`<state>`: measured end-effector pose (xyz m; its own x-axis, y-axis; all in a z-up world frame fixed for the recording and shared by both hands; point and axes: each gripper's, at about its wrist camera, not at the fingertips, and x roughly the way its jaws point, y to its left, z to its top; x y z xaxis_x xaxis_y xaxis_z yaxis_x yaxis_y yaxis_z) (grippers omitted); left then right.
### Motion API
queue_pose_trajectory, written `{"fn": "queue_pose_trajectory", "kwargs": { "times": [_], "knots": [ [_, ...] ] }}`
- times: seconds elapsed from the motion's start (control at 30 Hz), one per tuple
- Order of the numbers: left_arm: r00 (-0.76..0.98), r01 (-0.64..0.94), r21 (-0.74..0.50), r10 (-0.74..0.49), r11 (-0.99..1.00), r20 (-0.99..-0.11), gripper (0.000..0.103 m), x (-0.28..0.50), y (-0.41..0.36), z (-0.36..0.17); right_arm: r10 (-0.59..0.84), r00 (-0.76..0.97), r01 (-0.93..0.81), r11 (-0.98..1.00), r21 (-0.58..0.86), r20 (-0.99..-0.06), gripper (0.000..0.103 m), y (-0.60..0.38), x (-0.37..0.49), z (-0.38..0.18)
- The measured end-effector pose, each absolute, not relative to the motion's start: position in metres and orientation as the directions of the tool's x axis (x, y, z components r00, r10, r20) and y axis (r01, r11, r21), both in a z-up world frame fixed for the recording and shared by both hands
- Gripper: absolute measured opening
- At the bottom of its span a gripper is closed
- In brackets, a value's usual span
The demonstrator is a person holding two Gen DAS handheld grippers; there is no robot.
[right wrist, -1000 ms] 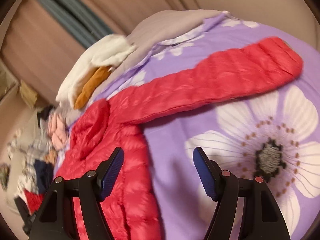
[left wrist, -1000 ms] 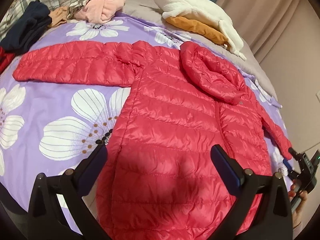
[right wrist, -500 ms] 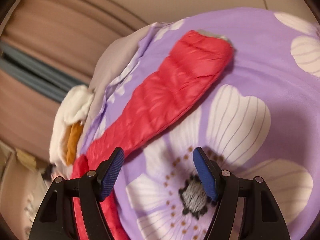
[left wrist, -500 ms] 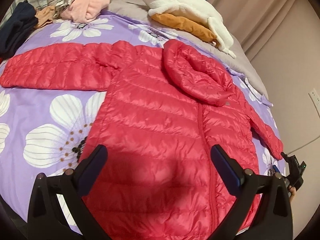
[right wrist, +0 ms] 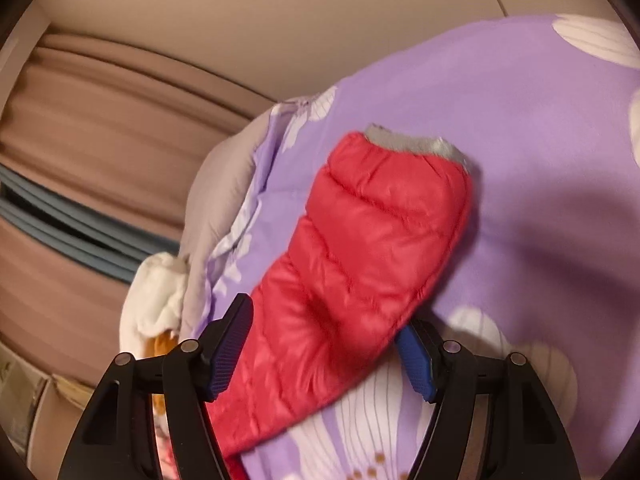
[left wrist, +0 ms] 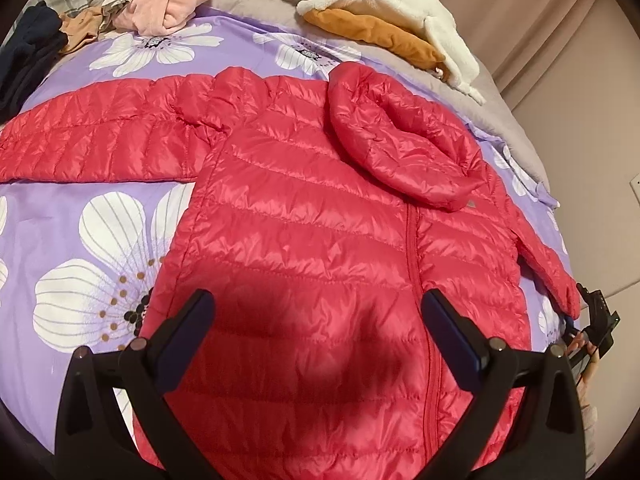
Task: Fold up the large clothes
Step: 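Grasp the cuff of the sleeve nearest the right gripper, then lift the sleeve and lay it across the jacket body, release right gripper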
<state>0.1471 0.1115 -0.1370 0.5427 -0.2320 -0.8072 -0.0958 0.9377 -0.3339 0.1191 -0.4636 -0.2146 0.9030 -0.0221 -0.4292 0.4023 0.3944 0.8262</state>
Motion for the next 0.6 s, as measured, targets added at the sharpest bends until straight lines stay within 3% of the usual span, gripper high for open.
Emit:
{"fn": "queue_pose_trajectory", "kwargs": {
  "times": [0.07, 0.2, 0.3, 0.6],
  "knots": [
    [0.544, -0.097, -0.336, -0.233, 0.937, -0.806, 0.103, 0.149, 0.112, -0.138, -0.030, 0.895, 0.416, 0.410, 0.812, -0.444, 0.053, -0.465, 0.123, -0.213],
    [0.545, -0.093, -0.344, -0.242, 0.934, -0.803, 0.103, 0.150, 0.114, -0.138, -0.056, 0.881, 0.441, 0.461, 0.770, -0.470, 0.025, -0.466, 0.126, -0.204],
    [0.547, -0.090, -0.345, -0.243, 0.934, -0.801, 0.103, 0.147, 0.115, -0.136, -0.079, 0.881, 0.440, 0.497, 0.748, -0.467, 0.013, -0.463, 0.125, -0.191],
    [0.546, -0.062, -0.404, -0.308, 0.912, -0.779, 0.103, 0.156, 0.110, -0.126, -0.083, 0.906, 0.363, 0.659, 0.659, -0.415, 0.011, -0.429, 0.135, -0.128]
  ]
}}
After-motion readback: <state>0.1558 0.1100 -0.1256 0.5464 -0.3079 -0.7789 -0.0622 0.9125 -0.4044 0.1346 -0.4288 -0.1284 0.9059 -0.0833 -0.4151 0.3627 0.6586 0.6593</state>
